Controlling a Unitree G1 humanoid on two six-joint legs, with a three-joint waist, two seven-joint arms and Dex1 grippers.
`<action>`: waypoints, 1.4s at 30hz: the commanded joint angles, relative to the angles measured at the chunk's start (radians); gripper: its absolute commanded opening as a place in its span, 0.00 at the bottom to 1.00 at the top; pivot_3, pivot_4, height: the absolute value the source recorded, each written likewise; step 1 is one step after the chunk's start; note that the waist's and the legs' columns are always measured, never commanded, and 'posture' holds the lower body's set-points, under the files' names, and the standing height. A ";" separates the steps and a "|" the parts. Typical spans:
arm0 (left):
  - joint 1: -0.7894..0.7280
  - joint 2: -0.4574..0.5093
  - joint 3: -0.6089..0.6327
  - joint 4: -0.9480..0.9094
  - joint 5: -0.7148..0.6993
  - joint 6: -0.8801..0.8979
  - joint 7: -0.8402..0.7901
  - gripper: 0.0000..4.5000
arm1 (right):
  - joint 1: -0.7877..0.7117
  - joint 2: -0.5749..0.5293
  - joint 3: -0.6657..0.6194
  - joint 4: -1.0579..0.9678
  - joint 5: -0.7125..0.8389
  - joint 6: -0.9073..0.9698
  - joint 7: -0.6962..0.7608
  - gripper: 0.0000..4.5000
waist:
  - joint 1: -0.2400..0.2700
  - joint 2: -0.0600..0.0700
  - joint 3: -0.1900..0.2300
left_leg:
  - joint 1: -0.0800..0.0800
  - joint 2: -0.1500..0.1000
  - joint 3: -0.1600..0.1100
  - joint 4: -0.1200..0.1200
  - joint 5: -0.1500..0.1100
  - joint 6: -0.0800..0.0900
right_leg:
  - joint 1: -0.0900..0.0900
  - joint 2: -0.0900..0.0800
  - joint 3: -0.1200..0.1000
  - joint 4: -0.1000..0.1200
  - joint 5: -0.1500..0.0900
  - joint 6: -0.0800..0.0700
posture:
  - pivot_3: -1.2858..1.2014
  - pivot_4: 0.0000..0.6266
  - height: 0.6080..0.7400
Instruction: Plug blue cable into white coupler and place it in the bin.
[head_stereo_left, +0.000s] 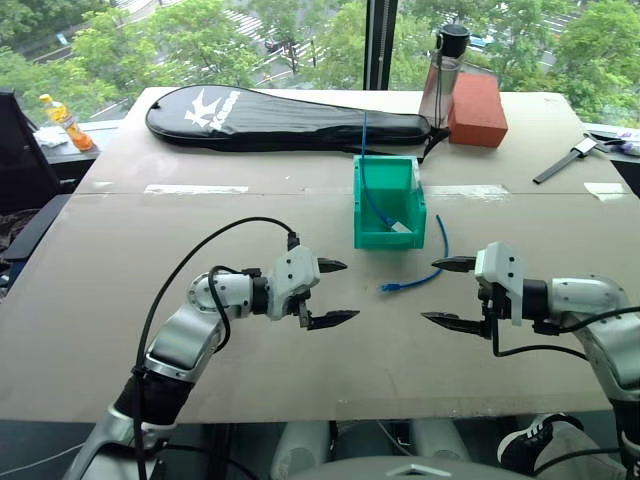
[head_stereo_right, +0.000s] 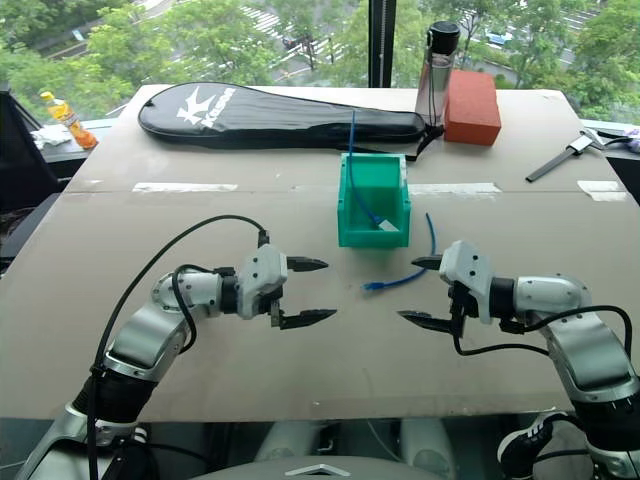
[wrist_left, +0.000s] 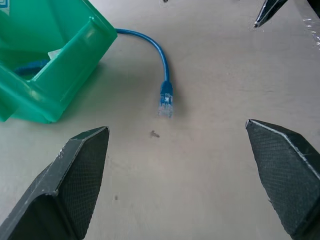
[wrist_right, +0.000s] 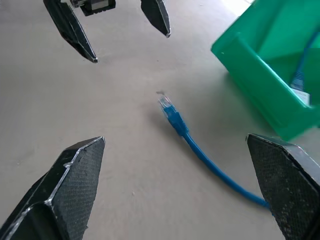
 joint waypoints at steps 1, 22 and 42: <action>-0.056 -0.037 -0.040 0.071 0.048 -0.062 -0.023 1.00 | 0.123 -0.006 -0.118 -0.151 0.046 0.039 -0.071 0.99 | 0.001 0.000 0.000 | 0.000 0.000 0.000 0.000 0.000 0.000 | 0.000 0.000 0.000 0.000 0.000 0.000 | 0.52 0.24 1.00; -0.205 -0.200 -0.156 0.419 0.211 -0.247 -0.057 0.02 | 0.492 0.083 -0.222 -0.377 0.098 0.090 -0.327 1.00 | 0.001 -0.001 -0.003 | 0.001 0.001 -0.001 0.004 0.000 0.000 | 0.002 0.000 0.000 0.000 -0.004 0.001 | 0.52 0.24 1.00; -0.229 -0.357 -0.010 0.317 0.054 -0.521 -0.044 0.00 | 0.137 0.478 -0.173 -0.322 0.937 0.367 -1.048 0.59 | 0.000 -0.001 -0.003 | -0.001 0.001 -0.002 0.006 -0.001 0.002 | 0.002 0.001 -0.001 0.001 -0.002 -0.002 | 0.52 0.24 1.00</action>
